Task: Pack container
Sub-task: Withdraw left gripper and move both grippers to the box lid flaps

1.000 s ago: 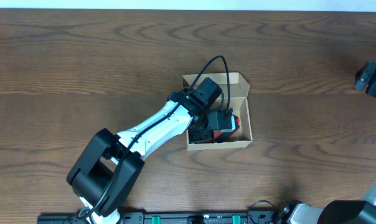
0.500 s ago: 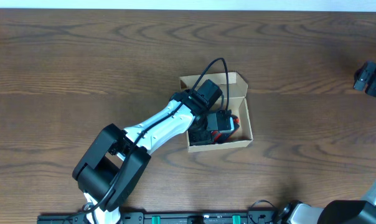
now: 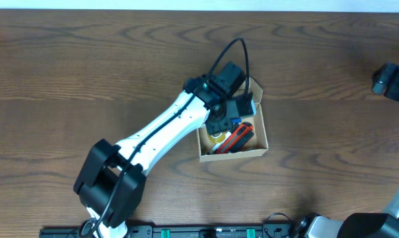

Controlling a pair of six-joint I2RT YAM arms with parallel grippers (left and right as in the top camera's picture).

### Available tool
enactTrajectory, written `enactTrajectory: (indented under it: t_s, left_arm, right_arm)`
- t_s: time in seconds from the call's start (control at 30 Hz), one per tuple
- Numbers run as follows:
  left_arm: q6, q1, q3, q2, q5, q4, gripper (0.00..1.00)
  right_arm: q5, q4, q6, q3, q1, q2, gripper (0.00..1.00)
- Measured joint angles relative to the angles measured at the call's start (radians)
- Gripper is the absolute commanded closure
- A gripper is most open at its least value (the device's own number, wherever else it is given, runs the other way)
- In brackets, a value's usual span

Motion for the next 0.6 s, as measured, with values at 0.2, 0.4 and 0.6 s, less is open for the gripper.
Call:
enactTrajectory:
  t_s: [0.2,0.4,0.6]
  left_arm:
    - [-0.070,0.030,0.124,-0.022,-0.104,-0.088,0.43]
    - [-0.234,0.159,0.144,-0.072,-0.182,-0.136,0.63]
    - [-0.398,0.389,0.144,-0.136,-0.094,-0.210,0.94]
  right_arm:
    - [-0.015,-0.009,-0.002,0.000,0.112,0.017,0.09]
    - [-0.027,-0.024,-0.012,0.000,0.234,0.068,0.64]
    - [-0.029,-0.042,-0.009,0.000,0.297,0.157,0.99]
